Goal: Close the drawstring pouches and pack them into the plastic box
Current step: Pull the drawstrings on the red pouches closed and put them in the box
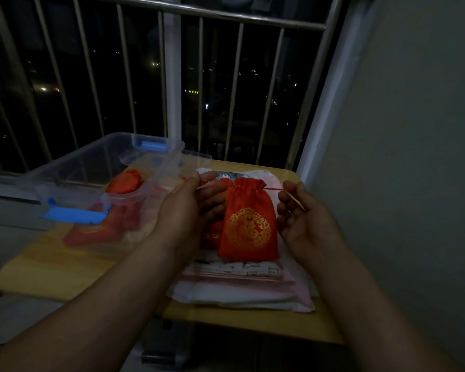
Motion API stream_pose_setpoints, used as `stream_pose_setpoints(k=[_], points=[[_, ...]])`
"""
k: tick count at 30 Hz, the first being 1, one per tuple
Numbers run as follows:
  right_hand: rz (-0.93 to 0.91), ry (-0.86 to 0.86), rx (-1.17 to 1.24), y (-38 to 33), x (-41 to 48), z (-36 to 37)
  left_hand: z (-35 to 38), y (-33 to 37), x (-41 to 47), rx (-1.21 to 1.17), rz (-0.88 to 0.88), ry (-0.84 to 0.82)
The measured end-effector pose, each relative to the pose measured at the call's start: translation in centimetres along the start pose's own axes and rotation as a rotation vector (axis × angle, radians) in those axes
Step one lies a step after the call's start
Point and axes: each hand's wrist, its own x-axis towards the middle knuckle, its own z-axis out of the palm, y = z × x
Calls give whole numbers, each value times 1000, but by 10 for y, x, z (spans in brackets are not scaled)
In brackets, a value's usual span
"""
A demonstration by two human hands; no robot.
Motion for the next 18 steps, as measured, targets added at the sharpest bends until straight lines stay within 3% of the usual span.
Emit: stream_pose_setpoints(k=[13, 18], points=[[49, -12, 248, 4, -3, 1, -1, 8, 2, -341, -148, -8], [52, 2, 211, 4, -1, 6, 5, 9, 5, -368, -168, 17]])
